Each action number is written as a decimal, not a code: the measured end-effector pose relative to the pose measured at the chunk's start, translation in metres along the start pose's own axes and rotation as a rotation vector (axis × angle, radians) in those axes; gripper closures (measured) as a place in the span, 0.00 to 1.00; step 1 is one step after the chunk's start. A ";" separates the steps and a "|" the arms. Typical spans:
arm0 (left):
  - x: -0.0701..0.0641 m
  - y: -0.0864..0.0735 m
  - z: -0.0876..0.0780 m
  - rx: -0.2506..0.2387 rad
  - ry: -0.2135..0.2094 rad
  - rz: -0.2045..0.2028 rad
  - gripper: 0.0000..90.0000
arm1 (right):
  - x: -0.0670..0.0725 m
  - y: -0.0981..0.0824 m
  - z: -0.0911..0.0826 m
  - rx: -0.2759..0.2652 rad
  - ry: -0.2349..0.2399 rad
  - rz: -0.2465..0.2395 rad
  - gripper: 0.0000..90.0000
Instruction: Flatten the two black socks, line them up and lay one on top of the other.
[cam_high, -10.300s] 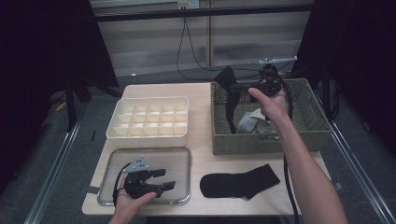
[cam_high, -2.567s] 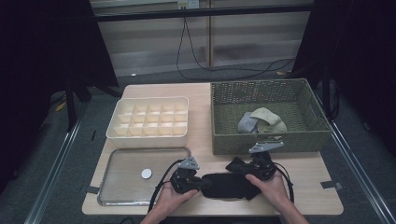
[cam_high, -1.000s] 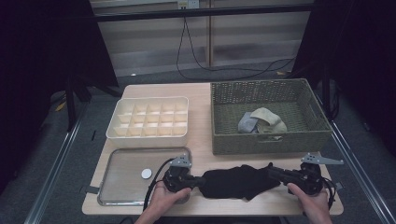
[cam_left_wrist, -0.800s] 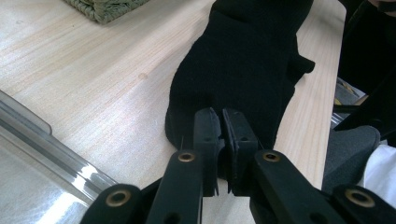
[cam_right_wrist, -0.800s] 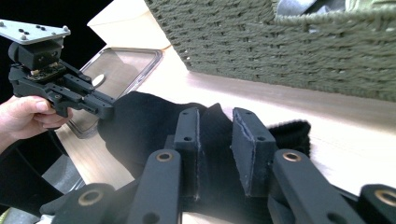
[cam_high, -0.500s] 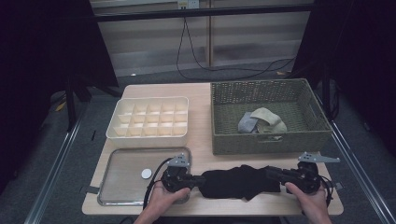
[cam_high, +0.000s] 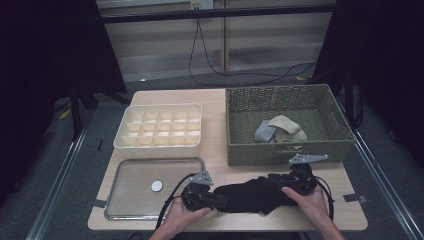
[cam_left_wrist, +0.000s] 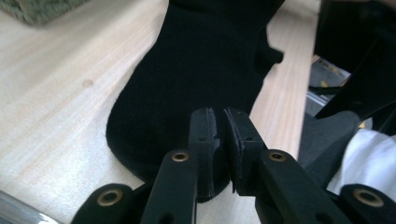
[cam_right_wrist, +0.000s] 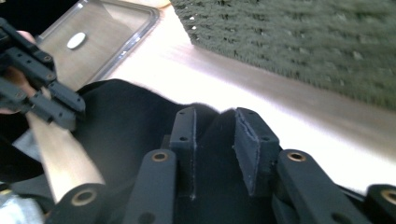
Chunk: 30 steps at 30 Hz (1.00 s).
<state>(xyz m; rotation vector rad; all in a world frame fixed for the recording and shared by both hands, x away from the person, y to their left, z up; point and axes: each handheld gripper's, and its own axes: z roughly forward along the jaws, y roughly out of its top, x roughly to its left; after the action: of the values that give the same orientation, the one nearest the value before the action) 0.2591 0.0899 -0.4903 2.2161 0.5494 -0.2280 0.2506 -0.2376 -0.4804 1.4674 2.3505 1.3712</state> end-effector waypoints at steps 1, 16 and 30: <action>0.000 -0.001 0.002 0.004 0.003 0.001 0.89 | 0.002 0.006 0.006 0.013 0.012 -0.009 0.73; 0.020 -0.002 -0.003 0.015 0.073 -0.052 0.89 | -0.001 0.022 0.035 0.072 -0.010 -0.003 0.71; -0.006 0.020 0.022 0.006 -0.058 0.019 0.89 | -0.007 0.019 0.044 0.127 -0.038 0.017 0.72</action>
<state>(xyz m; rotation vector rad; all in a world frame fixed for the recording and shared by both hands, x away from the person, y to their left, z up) 0.2633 0.0599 -0.4884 2.2121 0.4966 -0.2833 0.2882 -0.2108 -0.4962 1.5339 2.4483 1.2055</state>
